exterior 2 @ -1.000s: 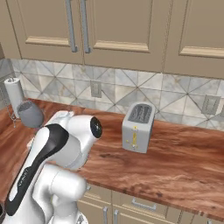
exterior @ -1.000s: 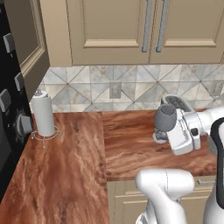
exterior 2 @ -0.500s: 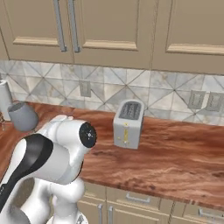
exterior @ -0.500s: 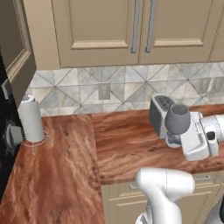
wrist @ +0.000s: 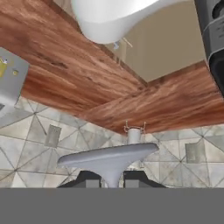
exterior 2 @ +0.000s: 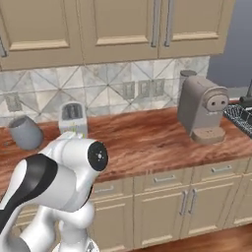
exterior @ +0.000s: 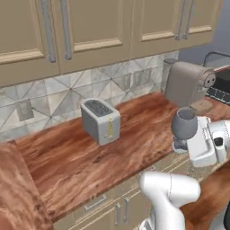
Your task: Retrieve the wine glasses from the counter and place one next to each plate.
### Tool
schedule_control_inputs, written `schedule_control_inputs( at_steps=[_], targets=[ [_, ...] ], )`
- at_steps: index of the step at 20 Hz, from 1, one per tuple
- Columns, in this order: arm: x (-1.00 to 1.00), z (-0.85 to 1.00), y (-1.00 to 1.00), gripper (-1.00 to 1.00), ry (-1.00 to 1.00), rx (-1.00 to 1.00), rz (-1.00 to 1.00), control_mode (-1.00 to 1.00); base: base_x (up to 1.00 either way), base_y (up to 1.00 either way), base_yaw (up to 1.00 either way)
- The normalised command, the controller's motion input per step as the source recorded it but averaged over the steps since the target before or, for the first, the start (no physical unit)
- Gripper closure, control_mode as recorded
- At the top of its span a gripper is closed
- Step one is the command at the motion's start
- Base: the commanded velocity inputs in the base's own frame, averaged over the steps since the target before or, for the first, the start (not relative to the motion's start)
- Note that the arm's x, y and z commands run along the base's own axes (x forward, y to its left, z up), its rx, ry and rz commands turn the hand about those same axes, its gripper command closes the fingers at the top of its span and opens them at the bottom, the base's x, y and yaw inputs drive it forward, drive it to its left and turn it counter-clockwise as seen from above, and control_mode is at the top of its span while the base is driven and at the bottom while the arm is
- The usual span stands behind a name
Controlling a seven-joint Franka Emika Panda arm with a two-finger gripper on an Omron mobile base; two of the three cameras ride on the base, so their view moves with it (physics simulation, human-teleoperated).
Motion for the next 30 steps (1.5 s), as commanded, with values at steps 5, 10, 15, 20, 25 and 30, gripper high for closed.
schedule_control_inputs(
  at_steps=[5,10,15,20,25,30],
  targets=[
    [0.0,0.0,0.0,1.0,0.0,0.0,0.0,1.0,0.0,0.0,-1.0],
    [0.0,0.0,0.0,1.0,0.0,0.0,0.0,1.0,0.0,0.0,-1.0],
    [0.0,0.0,0.0,1.0,0.0,0.0,0.0,1.0,0.0,0.0,-1.0],
    [0.0,0.0,0.0,1.0,0.0,0.0,0.0,1.0,-0.02,0.0,-0.99],
    [0.0,0.0,0.0,1.0,0.0,0.0,0.0,1.0,0.15,-0.01,-0.77],
    [0.0,0.0,0.0,1.0,0.0,0.0,0.0,1.0,0.99,0.06,-0.27]
  ],
)
